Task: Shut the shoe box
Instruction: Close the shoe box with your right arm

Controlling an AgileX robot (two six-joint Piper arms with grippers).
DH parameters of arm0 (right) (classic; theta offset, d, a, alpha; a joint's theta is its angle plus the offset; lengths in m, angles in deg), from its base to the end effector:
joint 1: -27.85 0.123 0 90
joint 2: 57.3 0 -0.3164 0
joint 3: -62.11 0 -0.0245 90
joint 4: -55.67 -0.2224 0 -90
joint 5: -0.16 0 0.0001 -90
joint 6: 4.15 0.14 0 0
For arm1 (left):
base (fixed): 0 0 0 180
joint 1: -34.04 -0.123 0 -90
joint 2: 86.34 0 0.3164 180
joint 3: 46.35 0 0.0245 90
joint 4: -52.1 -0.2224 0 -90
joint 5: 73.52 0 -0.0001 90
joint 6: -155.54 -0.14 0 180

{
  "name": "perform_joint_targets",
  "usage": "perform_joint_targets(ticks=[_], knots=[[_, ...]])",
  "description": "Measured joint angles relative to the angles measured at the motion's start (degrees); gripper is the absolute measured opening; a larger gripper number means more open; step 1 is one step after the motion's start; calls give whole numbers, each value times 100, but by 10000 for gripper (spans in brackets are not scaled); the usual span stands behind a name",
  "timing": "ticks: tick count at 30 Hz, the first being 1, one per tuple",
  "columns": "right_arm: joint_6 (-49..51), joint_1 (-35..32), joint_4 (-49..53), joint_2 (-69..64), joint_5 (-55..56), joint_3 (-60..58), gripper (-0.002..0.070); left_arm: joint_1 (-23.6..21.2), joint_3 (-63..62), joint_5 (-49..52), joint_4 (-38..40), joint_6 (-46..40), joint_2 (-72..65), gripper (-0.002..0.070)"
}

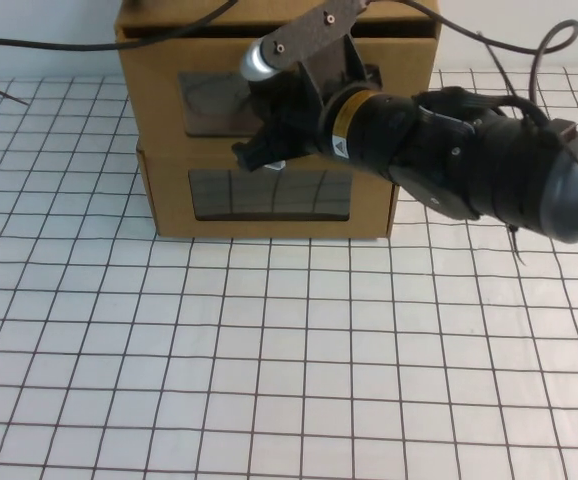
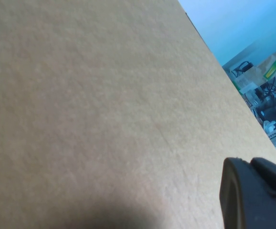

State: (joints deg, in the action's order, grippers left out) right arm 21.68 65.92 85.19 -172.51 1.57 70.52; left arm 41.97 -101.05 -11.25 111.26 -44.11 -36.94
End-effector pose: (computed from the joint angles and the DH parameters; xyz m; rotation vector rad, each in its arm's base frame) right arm 0.3844 0.3032 0.3308 -0.6724 1.7389 0.4293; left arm 0.4748 -0.1736 0.3954 0.3527 2.0709 -1.1759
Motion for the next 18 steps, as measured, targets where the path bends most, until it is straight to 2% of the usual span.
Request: perform_joint_targets(ticks=[10, 18], knots=[[9, -83, 0, -411, -140, 737, -13, 0, 0, 32, 0, -35, 0, -4], [9, -87, -12, -261, -669, 835, -13, -60, 0, 141, 177, -529, 0, -4]])
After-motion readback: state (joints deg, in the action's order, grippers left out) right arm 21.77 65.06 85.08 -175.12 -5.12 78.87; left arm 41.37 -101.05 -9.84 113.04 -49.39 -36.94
